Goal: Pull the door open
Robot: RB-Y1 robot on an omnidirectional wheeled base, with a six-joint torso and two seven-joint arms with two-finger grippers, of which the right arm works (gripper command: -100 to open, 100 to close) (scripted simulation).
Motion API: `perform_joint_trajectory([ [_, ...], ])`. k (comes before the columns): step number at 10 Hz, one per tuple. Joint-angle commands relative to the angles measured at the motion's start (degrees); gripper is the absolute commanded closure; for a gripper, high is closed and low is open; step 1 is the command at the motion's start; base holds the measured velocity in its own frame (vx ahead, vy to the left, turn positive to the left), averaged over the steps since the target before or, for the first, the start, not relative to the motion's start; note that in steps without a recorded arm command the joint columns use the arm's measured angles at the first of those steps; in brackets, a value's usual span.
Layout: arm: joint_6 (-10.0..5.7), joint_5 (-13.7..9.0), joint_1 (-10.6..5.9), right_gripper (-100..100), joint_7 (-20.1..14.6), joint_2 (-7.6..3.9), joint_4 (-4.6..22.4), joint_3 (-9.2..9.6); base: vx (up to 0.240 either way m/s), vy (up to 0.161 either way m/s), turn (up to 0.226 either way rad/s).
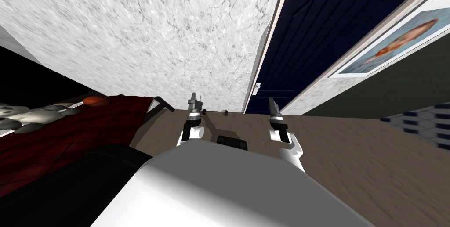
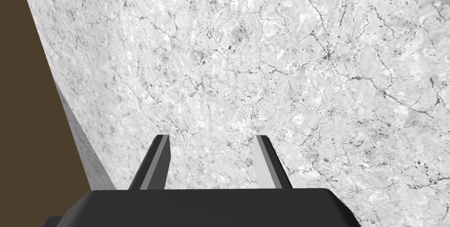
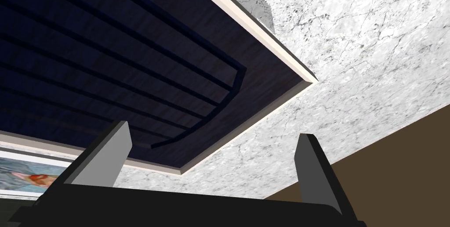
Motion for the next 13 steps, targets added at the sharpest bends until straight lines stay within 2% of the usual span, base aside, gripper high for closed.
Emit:
perform_joint_trajectory([
  [1,-0.54,0.62,-1.36,-100,2.16,-0.87,2.86,-0.25,0.094,-0.013,0.033],
  [2,-0.54,0.62,-1.36,-100,2.16,-0.87,3.47,-0.25,0.068,-0.016,0.01],
  [5,-1.39,1.77,-3.98,-100,5.87,-2.45,9.16,-0.71,0.079,-0.016,0.03],
  [6,-1.39,1.77,-3.98,-100,5.87,-2.45,9.53,-0.71,0.072,-0.014,0.013],
  [9,-2.24,2.9,-6.57,-100,9.55,-4.0,14.93,-1.16,0.075,-0.005,0.03],
  [10,-2.24,2.9,-6.57,-100,9.55,-4.0,15.54,-1.16,0.062,-0.012,0.017],
  [13,-3.07,4.02,-9.11,-100,13.15,-5.5,21.4,-1.6,0.073,-0.014,0.027],
])
